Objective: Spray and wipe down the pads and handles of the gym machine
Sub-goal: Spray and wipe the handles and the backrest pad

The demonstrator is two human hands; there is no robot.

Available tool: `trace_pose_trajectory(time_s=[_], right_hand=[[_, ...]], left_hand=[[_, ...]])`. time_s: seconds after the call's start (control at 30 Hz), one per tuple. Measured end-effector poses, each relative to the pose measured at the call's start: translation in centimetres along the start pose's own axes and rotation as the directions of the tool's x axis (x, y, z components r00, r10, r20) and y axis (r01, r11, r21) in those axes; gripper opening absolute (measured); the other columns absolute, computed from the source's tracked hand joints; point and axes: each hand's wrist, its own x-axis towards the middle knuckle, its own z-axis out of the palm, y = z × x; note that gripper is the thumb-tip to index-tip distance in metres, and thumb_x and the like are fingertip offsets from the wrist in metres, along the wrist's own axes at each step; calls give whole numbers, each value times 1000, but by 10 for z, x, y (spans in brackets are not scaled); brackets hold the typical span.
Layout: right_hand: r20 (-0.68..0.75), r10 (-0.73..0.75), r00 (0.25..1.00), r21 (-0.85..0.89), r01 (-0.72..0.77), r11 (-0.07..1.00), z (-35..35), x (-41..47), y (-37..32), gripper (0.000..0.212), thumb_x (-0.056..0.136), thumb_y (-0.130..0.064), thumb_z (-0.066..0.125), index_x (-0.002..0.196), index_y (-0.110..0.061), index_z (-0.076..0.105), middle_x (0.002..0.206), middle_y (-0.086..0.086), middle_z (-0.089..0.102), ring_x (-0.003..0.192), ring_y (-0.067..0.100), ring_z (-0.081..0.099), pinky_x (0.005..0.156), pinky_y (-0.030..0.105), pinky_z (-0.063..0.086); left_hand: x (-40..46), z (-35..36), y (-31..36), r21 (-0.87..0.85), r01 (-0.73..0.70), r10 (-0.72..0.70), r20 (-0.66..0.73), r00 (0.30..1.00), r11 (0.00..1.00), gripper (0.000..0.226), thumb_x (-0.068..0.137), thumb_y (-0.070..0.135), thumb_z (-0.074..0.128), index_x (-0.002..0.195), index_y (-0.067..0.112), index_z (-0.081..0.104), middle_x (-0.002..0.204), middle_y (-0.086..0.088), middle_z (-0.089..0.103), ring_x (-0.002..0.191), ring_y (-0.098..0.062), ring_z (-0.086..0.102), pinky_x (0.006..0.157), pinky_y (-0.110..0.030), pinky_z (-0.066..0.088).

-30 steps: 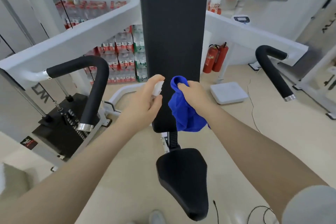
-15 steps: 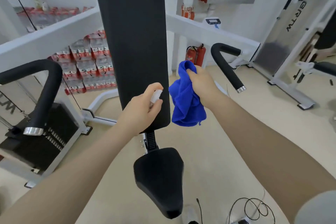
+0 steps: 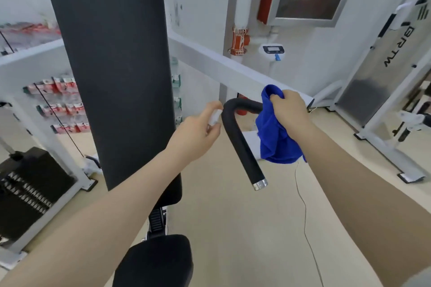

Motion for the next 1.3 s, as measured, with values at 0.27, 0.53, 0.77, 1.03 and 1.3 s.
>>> trace_pose_trajectory(time_s=[0.27, 0.53, 0.77, 1.03, 1.3], right_hand=[[137, -184, 973, -61, 194, 979, 7, 49, 8, 19, 97, -20, 39, 82, -12, 48, 67, -1, 47, 58, 11, 42, 52, 21, 31], [182, -228, 957, -63, 242, 968, 12, 50, 19, 21, 95, -18, 42, 74, -18, 46, 66, -2, 48, 57, 11, 43, 51, 21, 33], [192, -269, 944, -62, 285, 956, 10, 22, 49, 17, 97, -23, 39, 84, -16, 49, 69, -3, 51, 60, 11, 46, 53, 23, 35], [187, -692, 697, -244, 715, 655, 53, -39, 57, 17, 87, -23, 59, 100, -13, 61, 102, 7, 57, 80, 24, 56, 53, 25, 34], [114, -611, 784, -413, 596, 689, 94, 35, -12, 20, 90, -27, 54, 98, -15, 68, 111, 3, 50, 102, 21, 43, 70, 30, 39]], left_hand=[[74, 14, 26, 308, -25, -12, 120, 993, 951, 33, 97, 23, 37, 130, 23, 32, 59, 2, 42, 50, -16, 43, 51, -32, 43], [54, 28, 9, 464, -17, -67, 166, 984, 885, 32, 98, 23, 35, 129, 21, 30, 77, -7, 53, 58, -25, 52, 51, -34, 42], [-8, 54, 13, 467, -83, -26, 223, 975, 881, 31, 98, 25, 34, 129, 20, 31, 86, -5, 50, 49, -16, 38, 51, -31, 41], [-14, 48, -2, 2, 114, -113, -125, 986, 993, 62, 93, 26, 49, 144, 25, 14, 74, -5, 58, 58, -27, 57, 57, -44, 49], [-8, 25, -17, -64, 270, -277, -166, 946, 961, 28, 93, 26, 48, 119, 15, 46, 86, -7, 61, 70, -26, 61, 69, -48, 54]])
